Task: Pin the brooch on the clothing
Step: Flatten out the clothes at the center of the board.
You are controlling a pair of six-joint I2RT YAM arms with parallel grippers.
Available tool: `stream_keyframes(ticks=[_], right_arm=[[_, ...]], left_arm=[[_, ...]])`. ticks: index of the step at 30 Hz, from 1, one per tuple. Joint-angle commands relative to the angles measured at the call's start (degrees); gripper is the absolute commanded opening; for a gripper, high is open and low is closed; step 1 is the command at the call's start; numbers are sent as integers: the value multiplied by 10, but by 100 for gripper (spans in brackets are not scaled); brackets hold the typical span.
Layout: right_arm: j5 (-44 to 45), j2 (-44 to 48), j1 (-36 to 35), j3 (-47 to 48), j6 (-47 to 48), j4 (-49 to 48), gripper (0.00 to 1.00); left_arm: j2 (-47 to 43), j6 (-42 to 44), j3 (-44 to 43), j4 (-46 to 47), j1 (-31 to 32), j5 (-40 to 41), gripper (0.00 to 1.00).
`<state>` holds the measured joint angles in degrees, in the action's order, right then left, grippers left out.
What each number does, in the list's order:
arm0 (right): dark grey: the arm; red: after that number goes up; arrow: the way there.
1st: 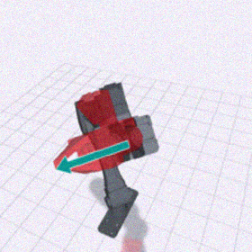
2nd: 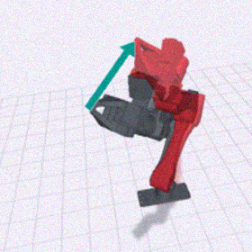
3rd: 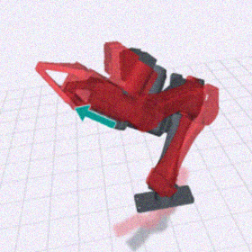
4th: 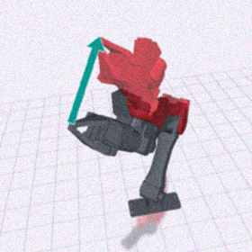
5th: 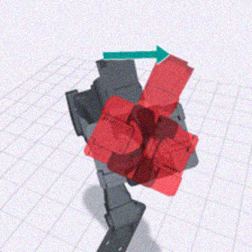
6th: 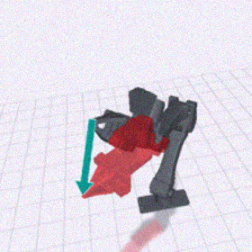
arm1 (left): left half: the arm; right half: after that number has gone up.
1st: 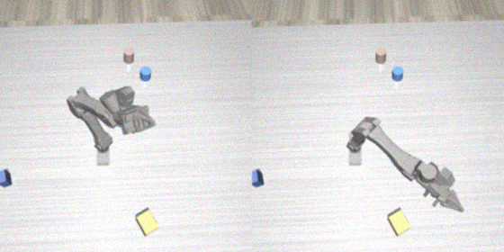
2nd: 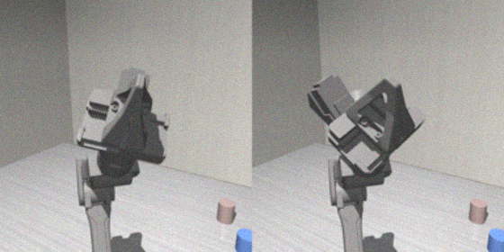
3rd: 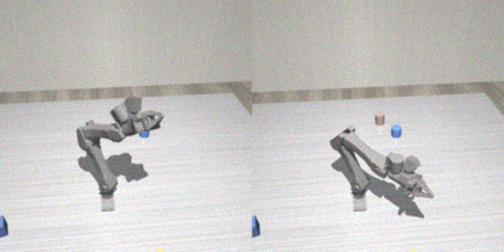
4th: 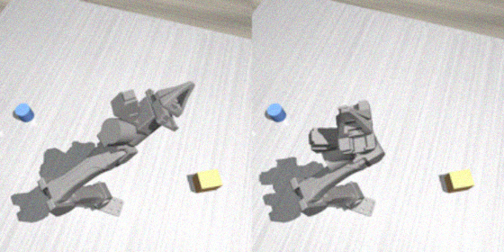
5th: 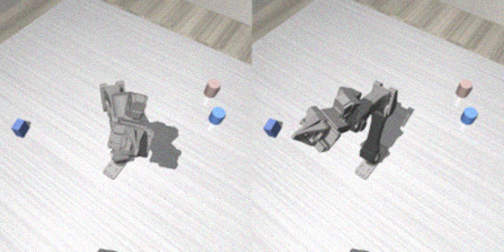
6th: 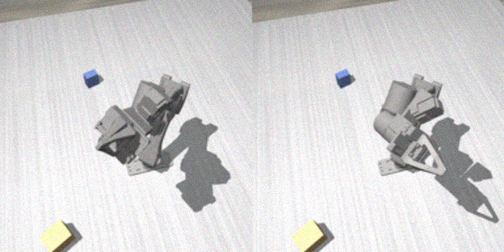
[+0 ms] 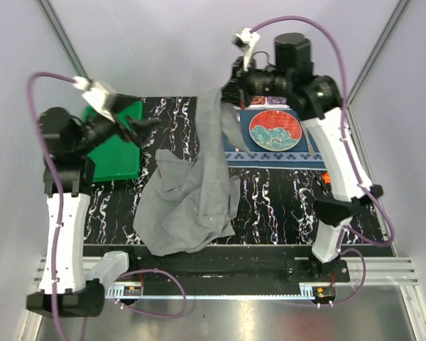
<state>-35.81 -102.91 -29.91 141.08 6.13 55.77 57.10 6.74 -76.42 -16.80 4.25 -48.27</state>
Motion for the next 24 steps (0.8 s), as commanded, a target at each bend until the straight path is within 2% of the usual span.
stream_keyframes(ticks=[1, 3, 4, 5, 7, 9, 11, 12, 13, 14, 15, 16, 17, 19, 20, 22, 24], right_arm=[[-90, -74, -57, 67, -137, -143, 0], [-109, -135, -86, 103, -190, -187, 0], [-112, -158, -122, 121, -196, -191, 0], [-112, -199, -140, 146, -202, -196, 0], [-116, -233, -182, 148, -213, -208, 0], [-140, -272, -194, 132, -259, -228, 0], [-189, -300, -192, 119, -305, -237, 35], [-202, -300, -188, 109, -301, -233, 56], [-207, -282, -183, 96, -292, -228, 82], [-210, -270, -164, 68, -269, -219, 89], [-213, -256, -152, 54, -262, -217, 94], [-218, -227, -133, 39, -258, -214, 95], [-218, -212, -114, 8, -254, -203, 96], [-211, -160, -55, -35, -233, -177, 96], [-199, -141, -37, -87, -183, -131, 96], [-164, -81, 11, -150, -95, -84, 95], [-140, -42, 47, -269, -64, -49, 91]], left_arm=[[-1, -309, -39, 153, -190, 12, 99], [-5, -291, -50, 118, -267, 14, 99], [-2, -244, -68, 89, -281, 34, 99], [2, -219, -81, 18, -293, 54, 99], [19, -179, -115, -41, -319, 111, 99], [29, -171, -126, -82, -351, 119, 99], [43, -147, -130, -110, -356, 104, 99], [47, -138, -124, -115, -357, 99, 99], [55, -109, -122, -119, -356, 51, 98], [57, -90, -116, -129, -350, 28, 97], [56, -71, -100, -134, -335, 14, 97], [57, 23, -98, -153, -310, 13, 97], [58, 73, -99, -216, -243, 29, 97], [62, 170, -80, -259, -176, 66, 97], [64, 179, -72, -271, -129, 71, 98], [88, 200, -65, -299, -89, 73, 98], [112, 229, -63, -325, -14, 105, 97]])
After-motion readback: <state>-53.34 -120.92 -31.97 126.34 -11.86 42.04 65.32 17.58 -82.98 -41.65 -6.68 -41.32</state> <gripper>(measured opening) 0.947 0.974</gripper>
